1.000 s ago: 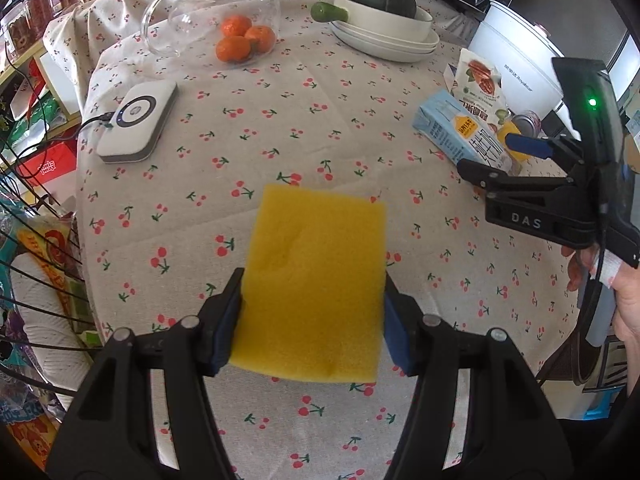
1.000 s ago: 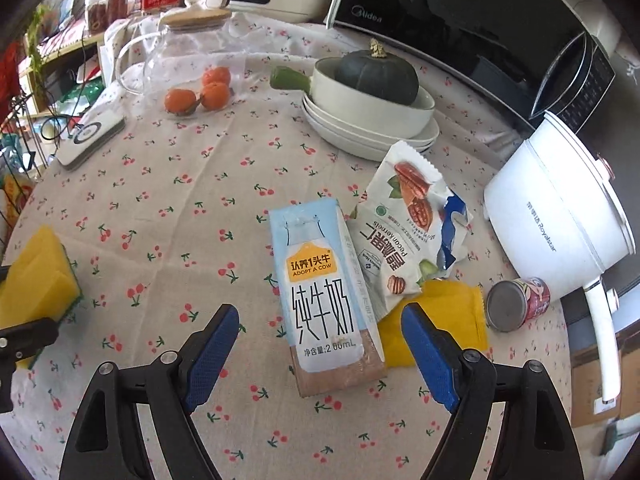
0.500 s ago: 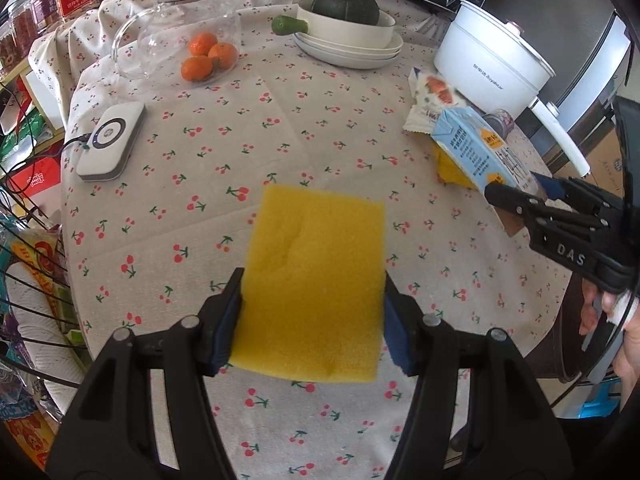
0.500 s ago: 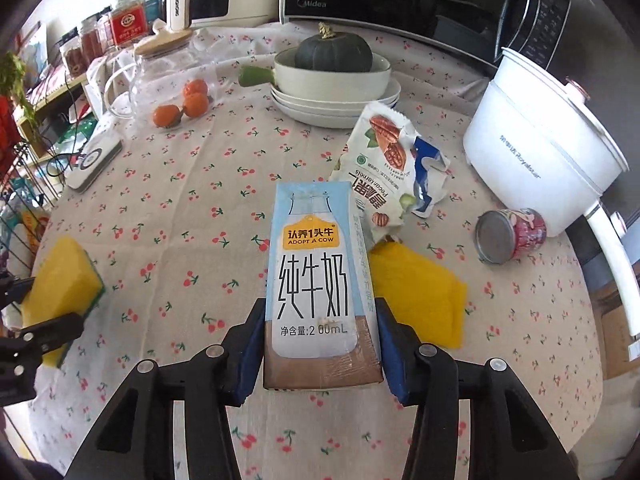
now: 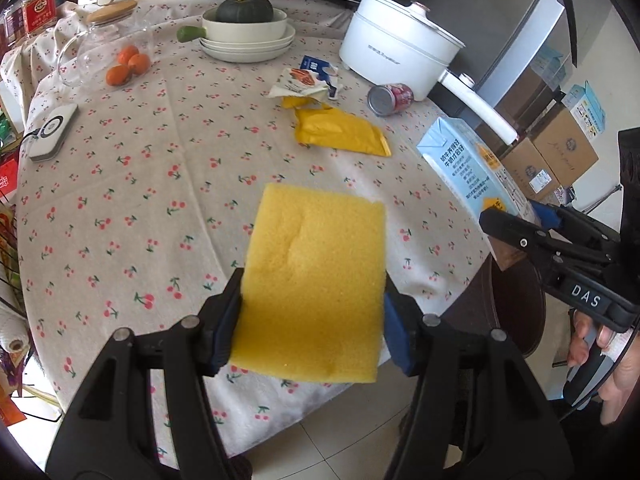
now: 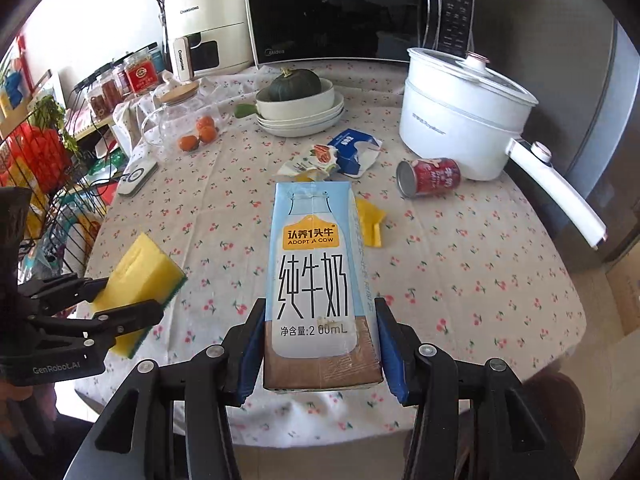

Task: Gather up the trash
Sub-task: 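Carry both items to the bin while the left gripper drops the sponge in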

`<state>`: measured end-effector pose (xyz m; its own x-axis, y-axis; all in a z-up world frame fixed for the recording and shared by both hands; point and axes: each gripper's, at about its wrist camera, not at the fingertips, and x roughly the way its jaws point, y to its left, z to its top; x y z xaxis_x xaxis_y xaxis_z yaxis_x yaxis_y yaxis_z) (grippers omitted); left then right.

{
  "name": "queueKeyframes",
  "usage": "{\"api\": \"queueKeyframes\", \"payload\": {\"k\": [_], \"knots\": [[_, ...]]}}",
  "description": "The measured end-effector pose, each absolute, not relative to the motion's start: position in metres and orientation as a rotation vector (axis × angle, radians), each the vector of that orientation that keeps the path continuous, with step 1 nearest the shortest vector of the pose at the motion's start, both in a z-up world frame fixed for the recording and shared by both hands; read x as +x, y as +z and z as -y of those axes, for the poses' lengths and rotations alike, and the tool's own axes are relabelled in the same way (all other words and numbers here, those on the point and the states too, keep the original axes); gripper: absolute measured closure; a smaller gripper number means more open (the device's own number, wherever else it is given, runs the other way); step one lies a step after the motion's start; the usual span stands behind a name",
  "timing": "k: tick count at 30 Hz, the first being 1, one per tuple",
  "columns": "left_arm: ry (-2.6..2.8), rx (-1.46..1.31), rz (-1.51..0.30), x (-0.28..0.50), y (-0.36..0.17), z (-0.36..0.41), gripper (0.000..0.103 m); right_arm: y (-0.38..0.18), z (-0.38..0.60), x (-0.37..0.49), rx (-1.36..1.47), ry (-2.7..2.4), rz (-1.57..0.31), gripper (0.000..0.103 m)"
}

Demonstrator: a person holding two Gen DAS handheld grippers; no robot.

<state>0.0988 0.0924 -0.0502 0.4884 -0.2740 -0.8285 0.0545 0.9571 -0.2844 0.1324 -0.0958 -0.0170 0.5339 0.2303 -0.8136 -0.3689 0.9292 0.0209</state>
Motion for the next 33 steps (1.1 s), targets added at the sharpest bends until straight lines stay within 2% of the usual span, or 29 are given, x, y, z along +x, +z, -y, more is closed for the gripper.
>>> {"api": "queueKeyframes", "payload": {"k": [12, 33], "knots": [[-0.291, -0.194, -1.050, 0.070, -0.063, -0.044, 0.040, -0.027, 0.180, 0.073, -0.065, 0.321, -1.007, 0.051], [-0.509, -0.056, -1.107, 0.071, -0.076, 0.111, 0.040, -0.074, 0.363, -0.010, 0.082, 0.073, -1.054, 0.051]]}}
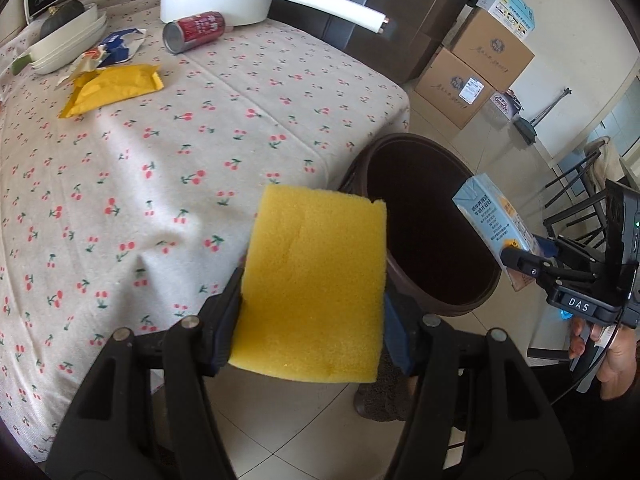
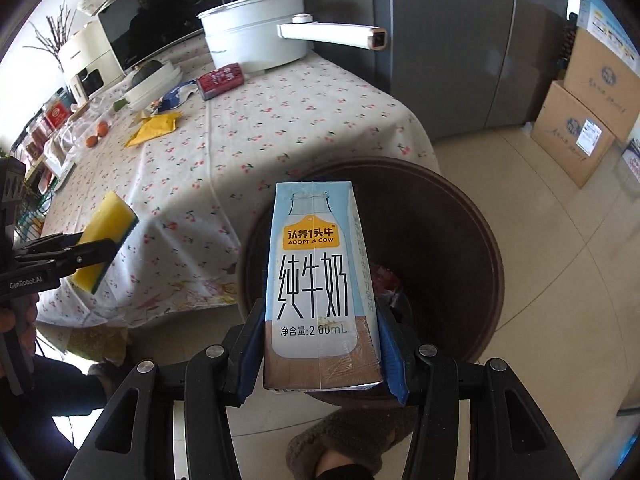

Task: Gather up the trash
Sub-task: 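Carry both items to the bin while the left gripper drops the sponge in, then open the right gripper over the bin to drop the milk carton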

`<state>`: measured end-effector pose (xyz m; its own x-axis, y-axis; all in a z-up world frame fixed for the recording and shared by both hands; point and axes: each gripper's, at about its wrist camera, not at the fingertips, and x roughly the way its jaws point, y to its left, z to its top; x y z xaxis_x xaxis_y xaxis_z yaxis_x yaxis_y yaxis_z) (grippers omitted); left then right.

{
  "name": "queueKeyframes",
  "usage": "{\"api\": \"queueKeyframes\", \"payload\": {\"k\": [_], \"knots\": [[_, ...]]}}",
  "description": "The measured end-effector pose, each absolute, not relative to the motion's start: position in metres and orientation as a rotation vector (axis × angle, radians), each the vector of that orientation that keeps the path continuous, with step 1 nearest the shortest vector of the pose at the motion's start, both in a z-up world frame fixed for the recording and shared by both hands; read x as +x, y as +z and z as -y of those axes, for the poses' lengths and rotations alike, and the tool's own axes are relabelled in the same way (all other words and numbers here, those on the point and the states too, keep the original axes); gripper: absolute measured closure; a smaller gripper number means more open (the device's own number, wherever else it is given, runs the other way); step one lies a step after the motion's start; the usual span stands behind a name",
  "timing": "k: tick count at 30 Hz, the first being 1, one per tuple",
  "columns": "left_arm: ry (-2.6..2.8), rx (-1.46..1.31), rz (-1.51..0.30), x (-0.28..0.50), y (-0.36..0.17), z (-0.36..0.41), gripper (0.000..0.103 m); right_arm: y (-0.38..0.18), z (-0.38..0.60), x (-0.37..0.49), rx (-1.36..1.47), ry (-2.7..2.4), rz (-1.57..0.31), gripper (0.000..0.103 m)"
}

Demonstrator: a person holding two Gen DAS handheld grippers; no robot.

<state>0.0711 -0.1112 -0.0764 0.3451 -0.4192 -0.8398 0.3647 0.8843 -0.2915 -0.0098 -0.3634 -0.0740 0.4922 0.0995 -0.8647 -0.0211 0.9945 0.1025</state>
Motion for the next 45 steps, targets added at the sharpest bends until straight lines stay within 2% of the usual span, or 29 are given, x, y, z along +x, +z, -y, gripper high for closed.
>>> {"api": "queueKeyframes", "payload": {"k": [10, 20, 21, 23, 24, 25, 32, 38, 45], "knots": [[-0.593, 0.001, -1.087, 0.086, -0.084, 0.183, 0.040, -0.084, 0.410, -0.036, 0.149, 0.001, -1.059, 0.051], [-0.677, 0.007, -1.055, 0.096, -0.091, 0.220, 0.040, -0.089, 0.427, -0.040, 0.169, -0.031, -1.069, 0.051], [-0.685, 0.001, -1.040, 0.096, -0.091, 0.222, 0.038, -0.090, 0.429, -0.040, 0.172, -0.036, -1.070, 0.051], [-0.679, 0.019, -0.989, 0.093, -0.089, 0.223, 0.018, -0.091, 0.432, -0.041, 0.176, -0.047, -1.072, 0.051], [-0.659, 0.043, -0.970, 0.091, -0.088, 0.223, 0.003, -0.092, 0.433, -0.042, 0.177, -0.051, -1.074, 0.051], [-0.651, 0.061, -0.956, 0.091, -0.088, 0.224, 0.001, -0.093, 0.434, -0.042, 0.179, -0.055, -1.076, 0.051], [-0.610, 0.076, -0.972, 0.093, -0.084, 0.212, 0.001, -0.093, 0.432, -0.038, 0.176, -0.055, -1.077, 0.051], [-0.500, 0.007, -1.049, 0.092, -0.088, 0.169, 0.001, -0.091, 0.421, -0.029, 0.150, -0.039, -1.086, 0.051], [-0.436, -0.053, -1.047, 0.087, -0.077, 0.121, 0.001, -0.090, 0.397, -0.011, 0.094, -0.030, -1.099, 0.051]]}}
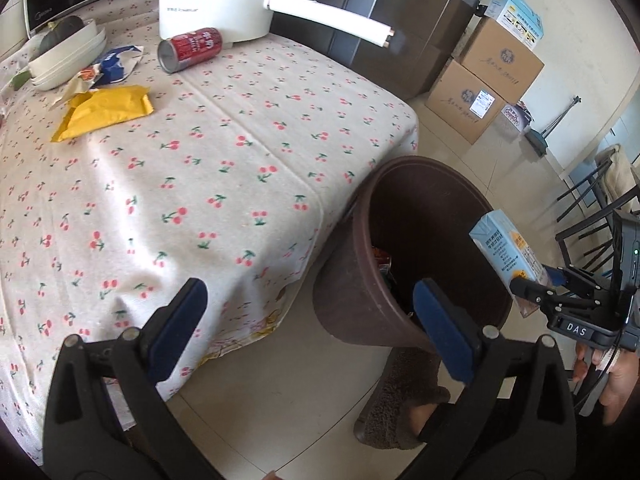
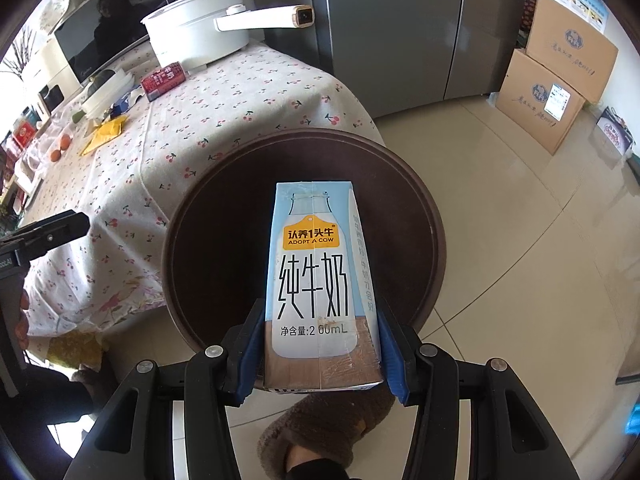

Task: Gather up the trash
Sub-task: 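Open the right gripper over the bin to drop the milk carton, then reach the right gripper to the yellow snack packet and grasp it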

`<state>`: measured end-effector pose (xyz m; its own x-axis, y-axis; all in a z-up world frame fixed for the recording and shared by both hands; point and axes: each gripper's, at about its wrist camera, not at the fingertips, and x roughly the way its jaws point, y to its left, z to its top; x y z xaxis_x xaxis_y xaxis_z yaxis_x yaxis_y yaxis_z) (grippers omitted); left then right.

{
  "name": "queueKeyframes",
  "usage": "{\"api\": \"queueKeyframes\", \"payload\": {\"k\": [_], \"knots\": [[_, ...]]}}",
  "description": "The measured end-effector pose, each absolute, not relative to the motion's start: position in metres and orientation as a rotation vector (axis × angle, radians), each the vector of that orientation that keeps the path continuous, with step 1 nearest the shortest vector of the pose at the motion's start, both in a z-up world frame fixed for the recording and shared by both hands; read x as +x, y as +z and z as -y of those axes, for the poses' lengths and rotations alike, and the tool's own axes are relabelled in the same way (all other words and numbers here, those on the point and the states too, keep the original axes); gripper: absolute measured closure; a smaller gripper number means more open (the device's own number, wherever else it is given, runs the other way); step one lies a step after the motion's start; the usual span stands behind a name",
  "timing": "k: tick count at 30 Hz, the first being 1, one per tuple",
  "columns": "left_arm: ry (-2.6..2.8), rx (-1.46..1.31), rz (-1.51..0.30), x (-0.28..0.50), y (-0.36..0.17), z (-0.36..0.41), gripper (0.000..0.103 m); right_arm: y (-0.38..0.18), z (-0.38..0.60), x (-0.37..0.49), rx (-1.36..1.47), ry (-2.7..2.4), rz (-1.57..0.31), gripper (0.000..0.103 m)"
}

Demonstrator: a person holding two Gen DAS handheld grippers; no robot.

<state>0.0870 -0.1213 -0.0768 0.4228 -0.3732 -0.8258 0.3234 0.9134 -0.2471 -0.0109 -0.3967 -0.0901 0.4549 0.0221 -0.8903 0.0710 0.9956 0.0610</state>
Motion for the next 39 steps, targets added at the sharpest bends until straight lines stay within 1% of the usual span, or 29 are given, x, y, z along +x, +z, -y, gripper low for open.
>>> {"api": "queueKeyframes", "payload": {"k": [7, 9, 10, 11, 22, 31, 39], "knots": [[-0.395, -0.066, -1.046, 0.081, -0.074, 0.084, 0.001, -0.085, 0.381, 0.008, 0.104, -0.038, -1.089, 0.050], [-0.384, -0.067, -1.050, 0.079, -0.074, 0.074, 0.001, -0.085, 0.378, 0.014, 0.128, -0.055, -1.094, 0.041], [-0.379, -0.068, -1.051, 0.080, -0.074, 0.069, 0.001, -0.084, 0.376, 0.016, 0.136, -0.061, -1.090, 0.033], [-0.374, -0.069, -1.052, 0.078, -0.074, 0.064, 0.001, -0.083, 0.374, 0.019, 0.139, -0.064, -1.086, 0.030], [-0.306, -0.109, -1.061, 0.070, -0.076, 0.007, 0.001, -0.072, 0.321, 0.039, 0.045, -0.019, -1.087, 0.022], [-0.245, -0.141, -1.064, 0.072, -0.076, -0.037, 0.001, -0.064, 0.271, 0.062, -0.016, 0.045, -1.092, 0.021], [-0.173, -0.144, -1.056, 0.093, -0.071, -0.073, 0.001, -0.057, 0.222, 0.088, -0.068, 0.115, -1.095, 0.020]]}}
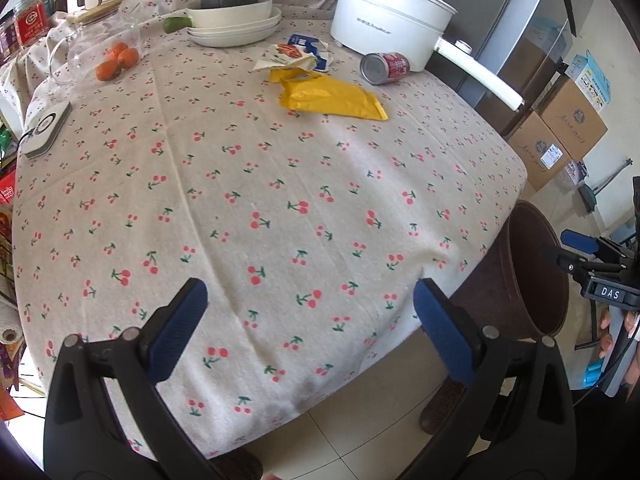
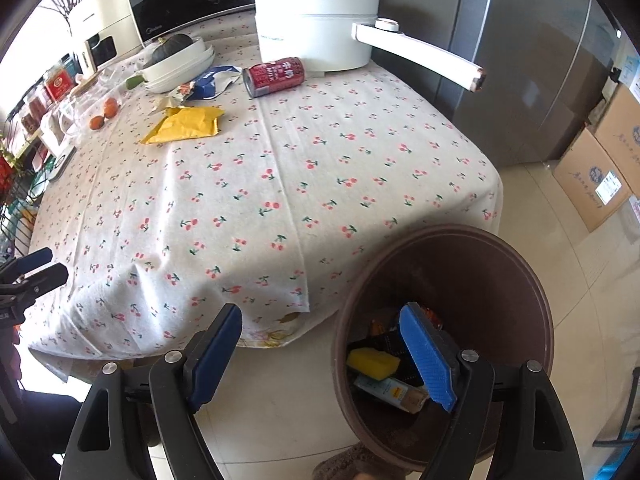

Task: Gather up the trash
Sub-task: 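Reach the right gripper to the yellow snack packet and grasp it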

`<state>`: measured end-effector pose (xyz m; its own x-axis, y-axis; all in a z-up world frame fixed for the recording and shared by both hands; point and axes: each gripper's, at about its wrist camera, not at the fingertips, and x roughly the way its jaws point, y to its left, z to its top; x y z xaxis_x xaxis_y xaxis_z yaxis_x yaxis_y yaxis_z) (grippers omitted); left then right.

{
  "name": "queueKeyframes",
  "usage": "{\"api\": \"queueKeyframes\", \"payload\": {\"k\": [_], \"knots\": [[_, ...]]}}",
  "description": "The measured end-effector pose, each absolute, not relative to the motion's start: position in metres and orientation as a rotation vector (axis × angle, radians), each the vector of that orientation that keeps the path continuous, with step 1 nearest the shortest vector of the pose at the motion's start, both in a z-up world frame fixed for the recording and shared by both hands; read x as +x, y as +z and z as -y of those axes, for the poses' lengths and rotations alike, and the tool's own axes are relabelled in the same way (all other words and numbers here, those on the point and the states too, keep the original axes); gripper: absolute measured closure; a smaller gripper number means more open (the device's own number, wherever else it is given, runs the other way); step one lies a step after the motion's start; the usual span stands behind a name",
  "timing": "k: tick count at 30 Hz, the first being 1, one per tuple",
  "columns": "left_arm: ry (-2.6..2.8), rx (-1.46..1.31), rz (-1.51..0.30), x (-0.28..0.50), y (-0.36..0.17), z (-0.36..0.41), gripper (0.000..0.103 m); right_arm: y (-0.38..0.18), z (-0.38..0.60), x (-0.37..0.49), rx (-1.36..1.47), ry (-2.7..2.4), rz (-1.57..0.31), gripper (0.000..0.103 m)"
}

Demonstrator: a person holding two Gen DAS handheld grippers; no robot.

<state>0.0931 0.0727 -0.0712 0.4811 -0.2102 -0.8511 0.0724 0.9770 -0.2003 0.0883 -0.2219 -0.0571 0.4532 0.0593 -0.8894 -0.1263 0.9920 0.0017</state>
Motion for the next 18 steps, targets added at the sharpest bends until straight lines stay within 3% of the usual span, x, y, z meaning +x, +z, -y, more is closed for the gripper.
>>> {"api": "queueKeyframes", "payload": {"k": [12, 18], "knots": [[-0.097, -0.007, -1.114, 0.156, -0.074, -0.088, 0.001, -0.056, 0.177, 0.143, -0.075, 0.170, -1.117, 0.020], [-0.068, -0.163, -1.116, 0.183, -0.073, -0.117, 0.001, -0.061, 0.163, 0.180, 0.000, 0.177, -1.138, 0.019]]}}
